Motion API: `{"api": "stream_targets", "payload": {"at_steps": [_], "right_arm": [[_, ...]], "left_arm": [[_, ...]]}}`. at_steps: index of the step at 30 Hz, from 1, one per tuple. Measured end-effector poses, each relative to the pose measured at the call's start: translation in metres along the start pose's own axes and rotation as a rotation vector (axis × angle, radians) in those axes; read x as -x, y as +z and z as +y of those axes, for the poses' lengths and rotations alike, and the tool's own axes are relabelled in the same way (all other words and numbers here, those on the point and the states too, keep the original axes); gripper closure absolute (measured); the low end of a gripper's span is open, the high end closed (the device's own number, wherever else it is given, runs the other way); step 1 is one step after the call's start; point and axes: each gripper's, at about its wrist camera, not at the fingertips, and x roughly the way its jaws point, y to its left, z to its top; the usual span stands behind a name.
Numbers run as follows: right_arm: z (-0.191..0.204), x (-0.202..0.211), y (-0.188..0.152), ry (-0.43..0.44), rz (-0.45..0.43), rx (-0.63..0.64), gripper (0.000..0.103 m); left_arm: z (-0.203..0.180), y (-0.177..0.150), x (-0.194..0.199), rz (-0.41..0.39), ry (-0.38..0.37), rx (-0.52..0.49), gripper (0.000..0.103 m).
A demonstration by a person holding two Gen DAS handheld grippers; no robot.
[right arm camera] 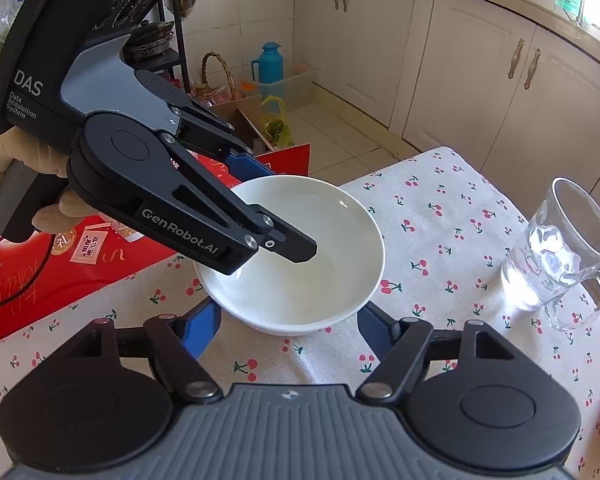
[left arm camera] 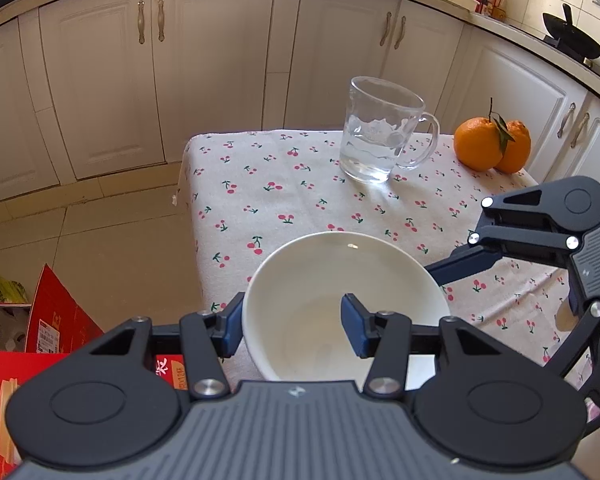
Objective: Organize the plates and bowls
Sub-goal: 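Lift and carry the held bowl over the stacked bowls with the left gripper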
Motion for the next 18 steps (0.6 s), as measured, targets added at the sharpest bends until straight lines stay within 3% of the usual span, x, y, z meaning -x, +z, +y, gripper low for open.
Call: {"api": "stream_targets", "payload": {"at_steps": [11, 18], "right_arm": [[-0.002, 0.005, -0.006, 0.014, -0.013, -0.028, 0.024], [-0.002, 0.031, -0.015, 0.025, -0.015, -0.059, 0.024]], "left_arm": [[-0.008, 0.001, 0.001, 0.003, -0.01, -0.015, 0.054], [-0.034, 0.002, 0.018, -0.014, -0.03, -0.044, 0.054]]}}
